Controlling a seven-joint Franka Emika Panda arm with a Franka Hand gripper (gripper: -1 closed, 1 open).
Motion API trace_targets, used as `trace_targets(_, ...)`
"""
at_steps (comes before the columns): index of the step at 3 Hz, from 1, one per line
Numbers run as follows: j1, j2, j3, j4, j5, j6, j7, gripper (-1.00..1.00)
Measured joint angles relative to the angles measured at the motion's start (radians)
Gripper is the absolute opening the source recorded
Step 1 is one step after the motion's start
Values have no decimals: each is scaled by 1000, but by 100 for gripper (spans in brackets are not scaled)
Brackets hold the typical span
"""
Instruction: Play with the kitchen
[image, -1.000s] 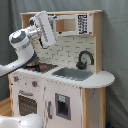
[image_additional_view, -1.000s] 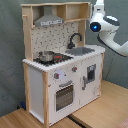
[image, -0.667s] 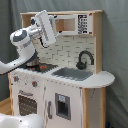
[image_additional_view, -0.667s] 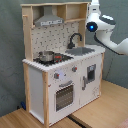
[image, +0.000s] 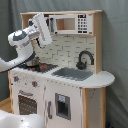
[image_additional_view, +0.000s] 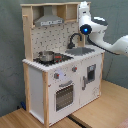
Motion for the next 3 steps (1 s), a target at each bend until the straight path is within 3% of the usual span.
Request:
trace_targets(2, -84, 96, 52, 138, 0, 36, -32, 100)
trace_targets(3, -121, 138, 103, 204, 0, 43, -54, 100)
